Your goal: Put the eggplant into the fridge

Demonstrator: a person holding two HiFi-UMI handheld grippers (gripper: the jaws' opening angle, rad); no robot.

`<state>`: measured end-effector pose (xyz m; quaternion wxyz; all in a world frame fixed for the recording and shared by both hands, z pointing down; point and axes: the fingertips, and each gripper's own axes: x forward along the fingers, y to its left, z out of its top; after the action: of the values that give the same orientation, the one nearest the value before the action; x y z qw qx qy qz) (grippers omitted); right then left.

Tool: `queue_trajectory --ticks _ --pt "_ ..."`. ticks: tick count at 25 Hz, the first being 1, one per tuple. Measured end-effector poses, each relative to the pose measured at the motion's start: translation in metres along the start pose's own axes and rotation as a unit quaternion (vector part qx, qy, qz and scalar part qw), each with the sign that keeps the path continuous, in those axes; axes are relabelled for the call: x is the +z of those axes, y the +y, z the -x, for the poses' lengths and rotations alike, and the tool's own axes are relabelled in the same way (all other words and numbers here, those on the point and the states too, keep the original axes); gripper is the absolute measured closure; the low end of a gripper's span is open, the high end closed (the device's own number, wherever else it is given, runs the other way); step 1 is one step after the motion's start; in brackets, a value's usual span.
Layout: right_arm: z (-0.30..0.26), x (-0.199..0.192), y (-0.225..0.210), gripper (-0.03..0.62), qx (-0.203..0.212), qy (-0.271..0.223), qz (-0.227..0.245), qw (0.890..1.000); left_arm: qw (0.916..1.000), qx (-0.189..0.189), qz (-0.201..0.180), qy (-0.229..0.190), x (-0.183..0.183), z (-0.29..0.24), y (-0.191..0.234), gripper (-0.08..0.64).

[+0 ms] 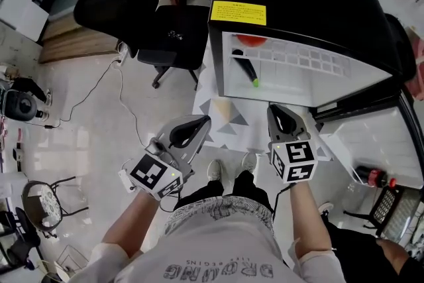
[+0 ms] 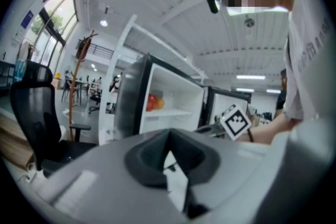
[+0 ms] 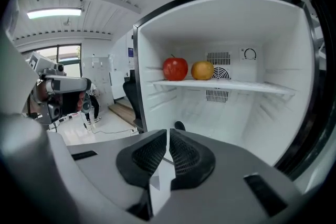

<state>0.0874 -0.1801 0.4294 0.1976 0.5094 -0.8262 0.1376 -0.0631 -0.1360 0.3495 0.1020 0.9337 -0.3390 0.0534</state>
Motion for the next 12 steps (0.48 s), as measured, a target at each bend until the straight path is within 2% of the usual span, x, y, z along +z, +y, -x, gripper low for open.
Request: queue_trajectory --ticks 12 --pt "0.036 0.014 0.015 0.584 -0.001 -0.029 -0.011 1.000 0.9997 -0.020 -0.013 -0.004 0.005 0.005 -0.012 0.552"
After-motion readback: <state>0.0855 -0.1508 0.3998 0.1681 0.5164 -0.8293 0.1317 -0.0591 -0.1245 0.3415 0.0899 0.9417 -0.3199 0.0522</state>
